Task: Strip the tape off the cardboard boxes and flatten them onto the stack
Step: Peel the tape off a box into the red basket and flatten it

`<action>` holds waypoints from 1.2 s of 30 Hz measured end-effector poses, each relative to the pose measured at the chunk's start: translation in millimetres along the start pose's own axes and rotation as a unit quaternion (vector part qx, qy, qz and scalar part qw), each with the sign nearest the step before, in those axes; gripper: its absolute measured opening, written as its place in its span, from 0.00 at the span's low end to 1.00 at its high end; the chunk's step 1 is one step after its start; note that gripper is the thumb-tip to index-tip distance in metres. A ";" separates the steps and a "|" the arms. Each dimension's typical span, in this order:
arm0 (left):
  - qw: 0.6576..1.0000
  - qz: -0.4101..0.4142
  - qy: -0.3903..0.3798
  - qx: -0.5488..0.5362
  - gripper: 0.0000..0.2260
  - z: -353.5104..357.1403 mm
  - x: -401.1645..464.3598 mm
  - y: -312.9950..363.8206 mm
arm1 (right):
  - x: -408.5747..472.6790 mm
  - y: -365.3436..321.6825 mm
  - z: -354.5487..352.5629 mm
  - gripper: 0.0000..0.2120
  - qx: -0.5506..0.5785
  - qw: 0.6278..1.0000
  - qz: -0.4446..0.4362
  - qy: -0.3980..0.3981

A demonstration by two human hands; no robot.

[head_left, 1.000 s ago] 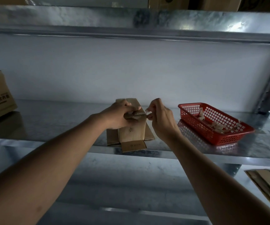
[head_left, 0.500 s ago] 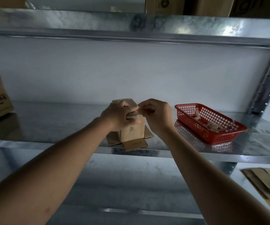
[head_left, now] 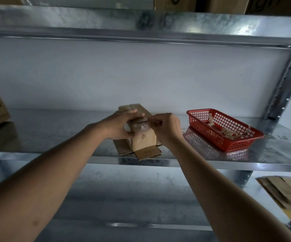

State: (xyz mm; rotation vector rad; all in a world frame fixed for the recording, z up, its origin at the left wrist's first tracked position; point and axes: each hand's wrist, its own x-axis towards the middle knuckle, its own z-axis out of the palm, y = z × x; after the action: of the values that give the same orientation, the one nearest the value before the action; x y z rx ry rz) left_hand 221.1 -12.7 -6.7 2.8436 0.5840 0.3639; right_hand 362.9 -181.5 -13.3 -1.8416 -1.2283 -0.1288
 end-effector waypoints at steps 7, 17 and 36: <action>0.998 0.008 0.008 0.069 0.39 5.5 9.9 -1.5 | -3.3 -3.9 4.7 0.08 -0.029 0.999 0.040 0.011; 0.988 -0.072 0.049 0.130 0.44 15.2 14.4 20.9 | -22.5 -24.9 -21.7 0.06 0.052 0.996 0.064 0.028; 0.993 -0.063 0.016 0.097 0.43 11.0 16.0 11.1 | 16.7 7.6 6.0 0.07 -0.005 0.995 0.065 0.080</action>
State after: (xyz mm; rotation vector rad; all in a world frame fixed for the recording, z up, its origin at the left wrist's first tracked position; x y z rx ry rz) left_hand 242.4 -17.8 -11.1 2.9689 0.8430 0.3477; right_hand 375.0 -166.5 -12.8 -1.8771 -0.9964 -0.2055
